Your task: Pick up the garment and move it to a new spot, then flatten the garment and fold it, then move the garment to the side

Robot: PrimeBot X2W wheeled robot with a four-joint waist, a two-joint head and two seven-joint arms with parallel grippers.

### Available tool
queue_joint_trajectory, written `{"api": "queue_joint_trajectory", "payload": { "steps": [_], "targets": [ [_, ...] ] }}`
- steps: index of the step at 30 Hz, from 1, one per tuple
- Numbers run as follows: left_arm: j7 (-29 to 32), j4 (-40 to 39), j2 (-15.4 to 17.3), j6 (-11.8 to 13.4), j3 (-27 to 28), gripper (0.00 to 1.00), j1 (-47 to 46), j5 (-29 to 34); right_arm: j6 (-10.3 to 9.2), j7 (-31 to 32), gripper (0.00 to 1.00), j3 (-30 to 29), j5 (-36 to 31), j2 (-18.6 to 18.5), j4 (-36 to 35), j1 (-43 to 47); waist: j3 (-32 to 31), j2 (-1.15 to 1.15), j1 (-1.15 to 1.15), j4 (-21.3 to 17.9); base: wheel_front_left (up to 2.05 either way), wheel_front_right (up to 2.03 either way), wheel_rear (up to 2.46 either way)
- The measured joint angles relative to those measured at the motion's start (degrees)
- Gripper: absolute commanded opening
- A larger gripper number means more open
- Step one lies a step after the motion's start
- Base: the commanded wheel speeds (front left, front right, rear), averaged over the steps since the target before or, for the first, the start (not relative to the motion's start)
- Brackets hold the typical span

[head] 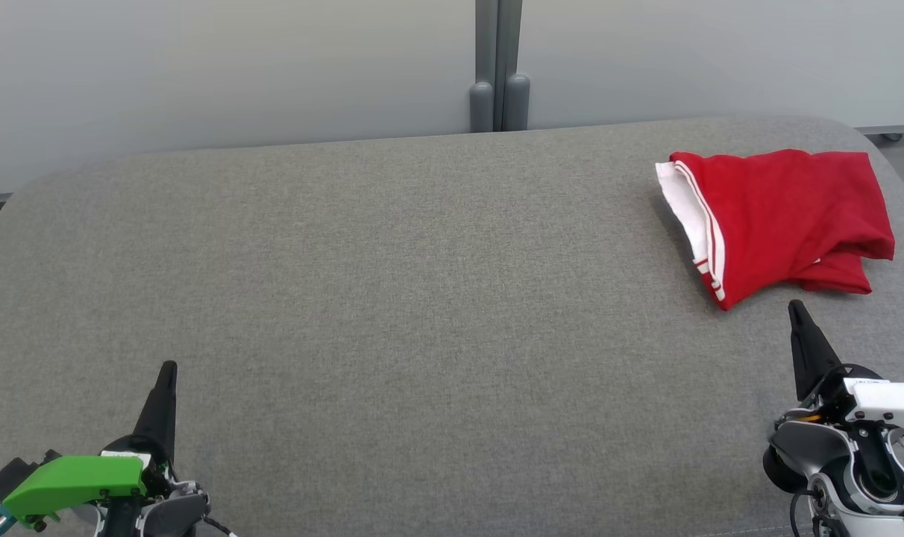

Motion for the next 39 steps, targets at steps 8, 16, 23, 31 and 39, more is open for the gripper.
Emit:
{"api": "queue_joint_trajectory", "payload": {
  "steps": [8, 16, 23, 31, 39],
  "targets": [
    [0.00, -0.01, -0.01, 0.00, 0.05, 0.00, -0.01, 0.01, 0.00, 0.21, 0.00, -0.11, 0.00, 0.01, -0.01, 0.00, 0.00, 0.00, 0.00, 0.00, 0.00, 0.00, 0.00],
    [0.01, -0.03, -0.02, 0.00, 0.12, 0.00, -0.01, 0.02, 0.00, 0.25, 0.00, -0.19, 0.00, 0.03, -0.02, 0.00, 0.01, 0.00, 0.00, 0.00, 0.00, 0.00, 0.00],
    [0.01, -0.05, -0.03, 0.00, 0.21, 0.00, -0.01, 0.02, 0.00, 0.25, 0.00, -0.25, -0.01, 0.04, -0.03, 0.00, 0.02, 0.00, 0.00, 0.00, 0.00, 0.00, 0.00],
    [0.25, -0.09, -0.04, 0.00, 0.26, 0.00, -0.01, 0.02, 0.13, 0.25, 0.00, -0.36, -0.01, 0.07, -0.07, 0.00, 0.02, 0.00, 0.00, 0.00, 0.00, 0.00, 0.00],
    [0.25, -0.10, -0.05, 0.00, 0.32, 0.00, -0.01, 0.03, 0.16, 0.26, 0.00, -0.40, -0.02, 0.08, -0.08, 0.00, 0.02, 0.00, 0.00, 0.00, 0.00, 0.00, 0.00]
  ]
}}
